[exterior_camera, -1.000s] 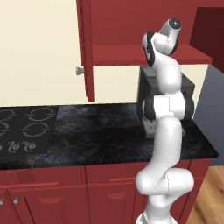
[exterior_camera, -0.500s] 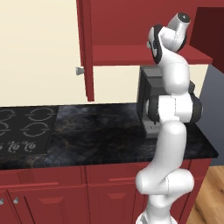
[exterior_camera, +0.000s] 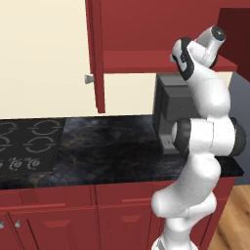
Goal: Pick the garlics from the cabinet and place them in one bowl. Pick the orange from the sink and place it in the other bowl.
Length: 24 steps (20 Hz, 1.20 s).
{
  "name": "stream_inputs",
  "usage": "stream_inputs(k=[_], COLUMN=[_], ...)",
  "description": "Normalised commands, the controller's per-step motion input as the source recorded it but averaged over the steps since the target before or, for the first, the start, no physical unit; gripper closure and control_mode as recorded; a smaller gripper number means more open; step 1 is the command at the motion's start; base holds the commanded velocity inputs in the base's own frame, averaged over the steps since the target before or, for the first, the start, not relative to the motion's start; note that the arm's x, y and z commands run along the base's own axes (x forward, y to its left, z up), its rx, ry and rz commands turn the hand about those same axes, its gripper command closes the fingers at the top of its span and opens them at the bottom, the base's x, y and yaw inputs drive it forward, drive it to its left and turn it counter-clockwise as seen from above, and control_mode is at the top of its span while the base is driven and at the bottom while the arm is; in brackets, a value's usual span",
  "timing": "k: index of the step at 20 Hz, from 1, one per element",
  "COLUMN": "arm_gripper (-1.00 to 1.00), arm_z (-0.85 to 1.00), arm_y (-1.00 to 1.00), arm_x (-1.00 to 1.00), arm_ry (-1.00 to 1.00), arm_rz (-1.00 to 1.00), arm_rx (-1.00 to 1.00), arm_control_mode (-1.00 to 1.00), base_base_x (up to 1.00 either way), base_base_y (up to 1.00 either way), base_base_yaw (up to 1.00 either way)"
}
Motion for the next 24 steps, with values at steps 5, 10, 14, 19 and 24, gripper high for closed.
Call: stream_inputs(k=[5, 10, 14, 19, 24], arm_gripper=[1.0, 1.0, 1.0, 1.0, 1.0], arm_z=[0.29, 0.47, 0.31, 0.0, -0.37], arm_y=[0.0, 0.0, 0.01, 0.16, 0.34], arm_x=[-0.75, -0.82, -0.88, -0.93, -0.85], arm_ry=[-0.09, -0.01, 0.0, 0.0, 0.0], arm_rz=[0.01, 0.0, 0.0, 0.0, 0.01], arm_rx=[0.01, 0.11, 0.13, 0.0, -0.03], arm_control_mode=[-1.0, -1.0, -1.0, -1.0, -1.0], base_base_x=[0.0, 0.0, 0.0, 0.0, 0.0], base_base_y=[0.0, 0.0, 0.0, 0.0, 0.0], base_base_yaw=[0.0, 0.0, 0.0, 0.0, 0.0])
